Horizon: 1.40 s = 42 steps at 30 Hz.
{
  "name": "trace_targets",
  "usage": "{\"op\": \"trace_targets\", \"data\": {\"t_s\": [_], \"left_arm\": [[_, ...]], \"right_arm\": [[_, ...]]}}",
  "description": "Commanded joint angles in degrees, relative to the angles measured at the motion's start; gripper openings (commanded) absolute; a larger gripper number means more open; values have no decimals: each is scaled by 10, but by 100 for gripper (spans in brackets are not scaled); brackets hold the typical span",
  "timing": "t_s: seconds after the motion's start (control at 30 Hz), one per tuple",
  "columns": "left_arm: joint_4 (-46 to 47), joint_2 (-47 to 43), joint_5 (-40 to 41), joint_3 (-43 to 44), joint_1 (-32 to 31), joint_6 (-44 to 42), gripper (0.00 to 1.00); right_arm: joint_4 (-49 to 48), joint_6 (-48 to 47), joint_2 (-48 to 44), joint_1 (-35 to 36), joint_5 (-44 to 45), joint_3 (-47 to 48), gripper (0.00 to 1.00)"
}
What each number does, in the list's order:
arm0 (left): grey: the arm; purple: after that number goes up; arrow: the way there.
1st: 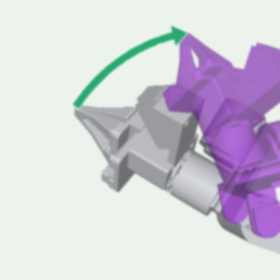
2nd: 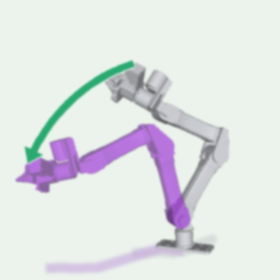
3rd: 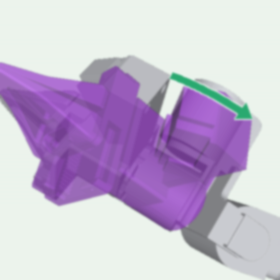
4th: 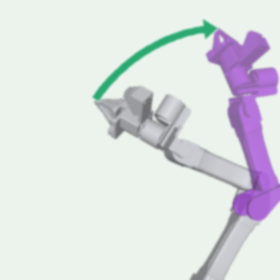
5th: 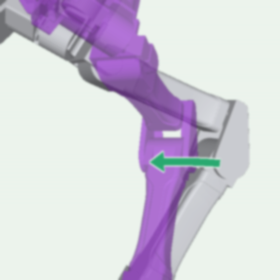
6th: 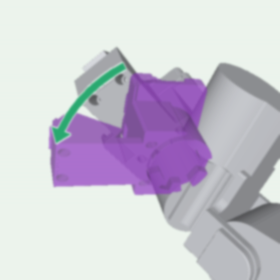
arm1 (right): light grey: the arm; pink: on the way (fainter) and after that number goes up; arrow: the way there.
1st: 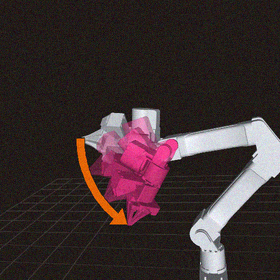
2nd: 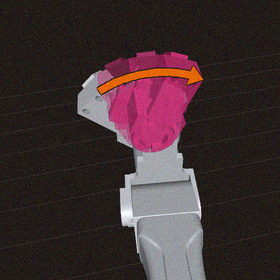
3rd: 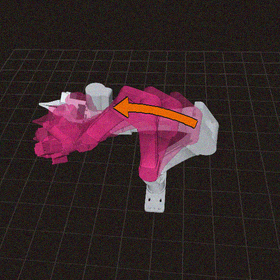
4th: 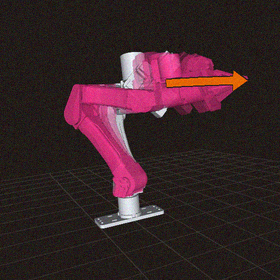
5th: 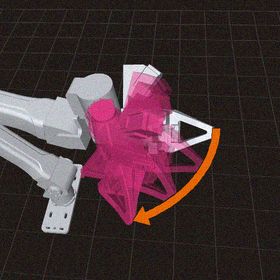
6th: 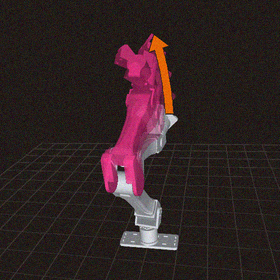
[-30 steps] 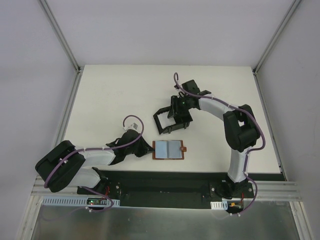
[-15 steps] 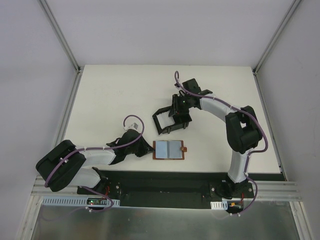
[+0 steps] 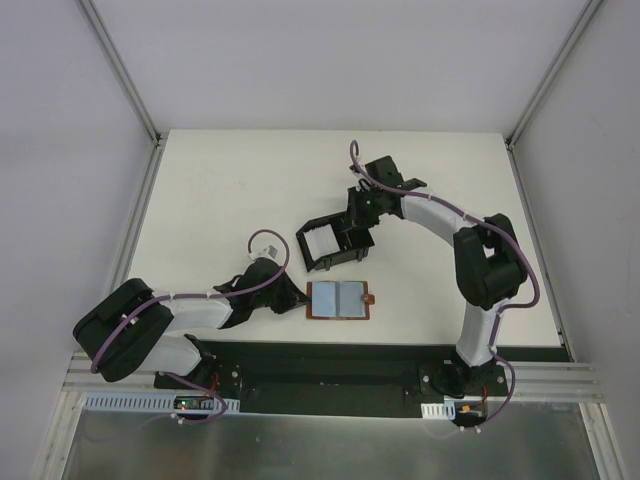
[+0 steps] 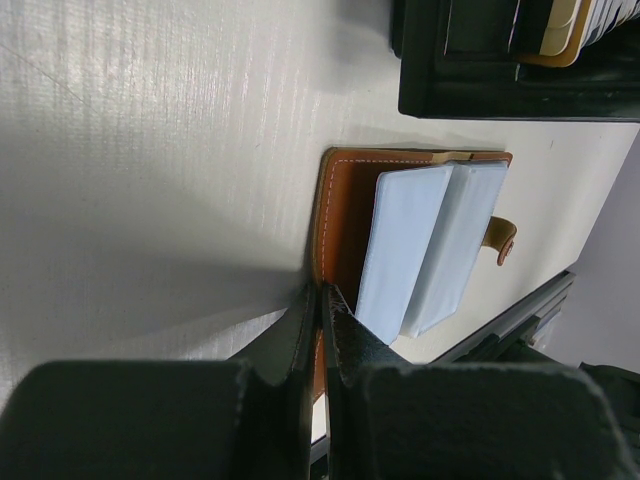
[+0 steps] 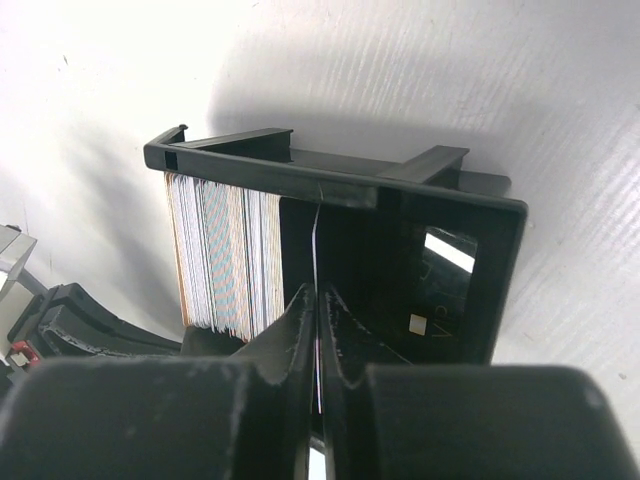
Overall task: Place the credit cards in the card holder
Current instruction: Pick up the credit card from the storage box, then insert the credit card into the card slot.
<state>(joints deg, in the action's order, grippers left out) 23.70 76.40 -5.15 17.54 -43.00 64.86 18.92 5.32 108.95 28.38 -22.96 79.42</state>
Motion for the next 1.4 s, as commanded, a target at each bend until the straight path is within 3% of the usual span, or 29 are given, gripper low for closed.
{"op": "trace_targets", "data": {"t_s": [0.0,0.2,0.43,0.57,0.7,1.1,1.37], "left_arm": [[-69,16,8,-8,4,-28,0],[-69,16,5,-10,3,-29,0],[-68,16,5,-10,3,-30,0],[-69,19,4,-8,3,-29,0],[-68,28,-1,-4,3,-29,0],[-70,31,-7,0,4,-32,0],[-70,31,-9,-1,4,-29,0]], "right_arm": [[7,-11,-53,2,24,19,0],[22,-10,-43,3,17,34,0],[11,-10,-85,4,67,18,0],[14,-3,-125,27,150,7,0],[34,-7,-150,79,299,0,0],[118,-31,-160,214,613,19,0],[130,0,-200,239,645,-17,0]]}}
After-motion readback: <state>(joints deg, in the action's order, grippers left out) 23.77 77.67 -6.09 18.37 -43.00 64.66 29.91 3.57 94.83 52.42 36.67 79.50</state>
